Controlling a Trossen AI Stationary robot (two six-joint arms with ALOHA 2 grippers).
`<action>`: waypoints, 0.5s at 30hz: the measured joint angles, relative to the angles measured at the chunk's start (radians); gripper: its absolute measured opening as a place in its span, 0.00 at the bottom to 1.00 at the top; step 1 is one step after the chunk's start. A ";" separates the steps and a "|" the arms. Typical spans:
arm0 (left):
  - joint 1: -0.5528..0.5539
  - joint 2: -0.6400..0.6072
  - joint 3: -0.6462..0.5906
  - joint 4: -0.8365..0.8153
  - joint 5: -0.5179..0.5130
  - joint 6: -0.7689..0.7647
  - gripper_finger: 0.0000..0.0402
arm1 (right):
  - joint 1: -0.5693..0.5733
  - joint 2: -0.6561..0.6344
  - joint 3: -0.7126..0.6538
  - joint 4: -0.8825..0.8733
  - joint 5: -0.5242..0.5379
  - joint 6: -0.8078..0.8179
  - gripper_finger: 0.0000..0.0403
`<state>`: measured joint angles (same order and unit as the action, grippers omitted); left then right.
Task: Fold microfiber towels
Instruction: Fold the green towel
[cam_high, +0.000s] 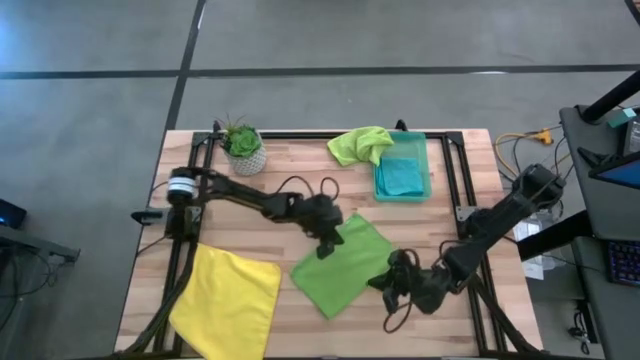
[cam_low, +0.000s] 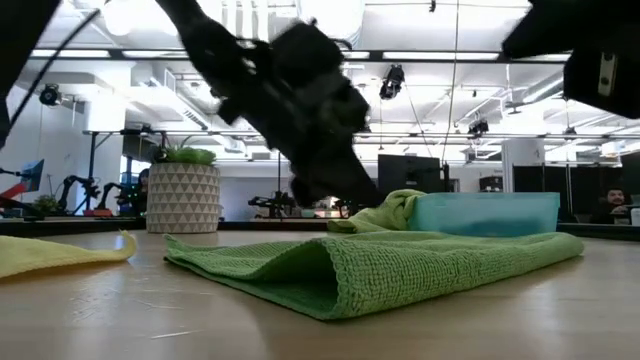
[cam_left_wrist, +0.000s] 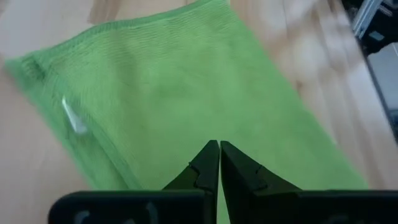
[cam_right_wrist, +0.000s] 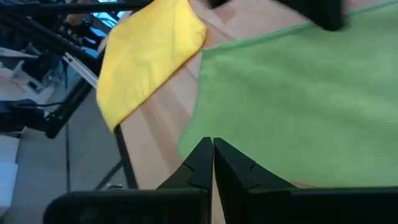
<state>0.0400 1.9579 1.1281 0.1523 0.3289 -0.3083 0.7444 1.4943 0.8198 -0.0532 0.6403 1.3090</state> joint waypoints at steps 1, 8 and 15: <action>0.009 0.032 0.025 -0.006 0.019 0.013 0.00 | 0.000 0.021 0.021 -0.010 0.000 0.000 0.02; 0.065 0.142 0.135 -0.014 0.060 0.029 0.00 | 0.000 0.163 0.210 -0.181 -0.003 0.087 0.02; 0.118 0.140 0.118 -0.044 0.052 0.039 0.00 | 0.003 0.260 0.350 -0.365 -0.020 0.160 0.02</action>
<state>0.1582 2.0975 1.2459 0.1079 0.3811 -0.2697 0.7479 1.7546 1.1694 -0.4180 0.6204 1.4691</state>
